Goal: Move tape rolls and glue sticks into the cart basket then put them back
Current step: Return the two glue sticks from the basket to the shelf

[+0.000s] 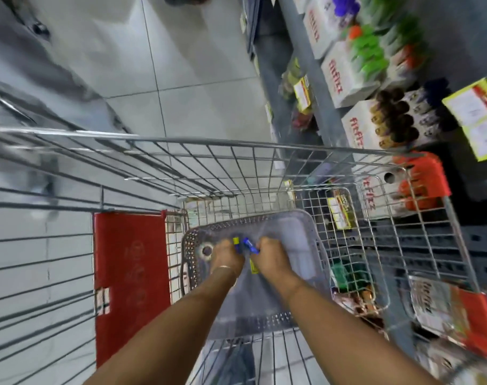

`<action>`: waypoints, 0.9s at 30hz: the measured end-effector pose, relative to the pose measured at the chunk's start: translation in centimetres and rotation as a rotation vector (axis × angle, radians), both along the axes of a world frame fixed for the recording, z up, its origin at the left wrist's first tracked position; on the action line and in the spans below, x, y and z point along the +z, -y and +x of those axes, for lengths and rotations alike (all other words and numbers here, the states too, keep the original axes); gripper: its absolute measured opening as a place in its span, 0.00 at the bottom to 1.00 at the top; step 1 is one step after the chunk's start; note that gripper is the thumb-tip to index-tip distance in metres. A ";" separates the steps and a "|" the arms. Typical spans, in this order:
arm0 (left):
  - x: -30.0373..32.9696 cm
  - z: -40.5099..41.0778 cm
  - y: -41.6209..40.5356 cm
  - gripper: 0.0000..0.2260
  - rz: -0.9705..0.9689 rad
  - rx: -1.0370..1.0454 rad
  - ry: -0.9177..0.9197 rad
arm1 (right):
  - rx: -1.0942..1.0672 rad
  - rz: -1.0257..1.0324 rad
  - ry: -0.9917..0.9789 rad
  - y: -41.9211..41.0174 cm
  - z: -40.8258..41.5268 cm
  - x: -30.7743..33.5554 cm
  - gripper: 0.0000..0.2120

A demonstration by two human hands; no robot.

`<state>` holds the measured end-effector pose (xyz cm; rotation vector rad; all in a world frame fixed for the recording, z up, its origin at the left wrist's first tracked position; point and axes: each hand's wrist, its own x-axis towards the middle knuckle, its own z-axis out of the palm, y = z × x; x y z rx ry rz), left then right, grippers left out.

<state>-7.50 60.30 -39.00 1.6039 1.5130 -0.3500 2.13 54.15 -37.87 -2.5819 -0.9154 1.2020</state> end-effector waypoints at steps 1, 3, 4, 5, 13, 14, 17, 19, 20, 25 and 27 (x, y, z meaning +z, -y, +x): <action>0.4 0.0 0.1 0.06 0.011 0.002 0.005 | -0.041 0.027 -0.008 0.3 0.4 0.7 0.04; 1.3 -0.2 0.4 0.05 0.006 0.022 0.010 | -0.112 0.048 -0.013 1.0 1.2 2.1 0.03; 1.8 -0.2 0.7 0.06 -0.002 0.037 0.012 | -0.150 0.058 -0.016 1.5 1.7 2.9 0.07; 2.0 -0.2 1.0 0.09 -0.005 0.054 0.011 | -0.189 0.071 -0.025 2.0 2.1 3.5 0.11; 0.7 1.4 2.2 0.20 0.087 -0.118 0.015 | -0.282 0.146 0.004 5.0 4.6 4.3 0.09; 1.2 1.7 2.3 0.16 0.061 -0.133 0.036 | -0.289 0.154 -0.001 5.1 4.7 4.1 0.09; 1.6 2.0 2.5 0.08 0.033 -0.139 0.058 | -0.330 0.152 -0.038 4.8 5.0 4.6 0.09; 1.7 1.6 2.5 0.06 0.047 -0.135 0.066 | -0.377 0.191 -0.052 4.5 5.5 5.9 0.08; 1.7 1.4 2.3 0.07 0.059 -0.138 0.074 | -0.389 0.230 -0.065 4.4 5.8 6.7 0.07; 7.3 1.9 2.1 0.07 0.036 -0.144 0.239 | -0.476 0.411 -0.134 6.2 6.9 13.5 0.11; 11.6 3.2 2.8 0.06 0.036 -0.119 0.367 | -0.536 0.501 -0.131 7.8 7.2 16.8 0.12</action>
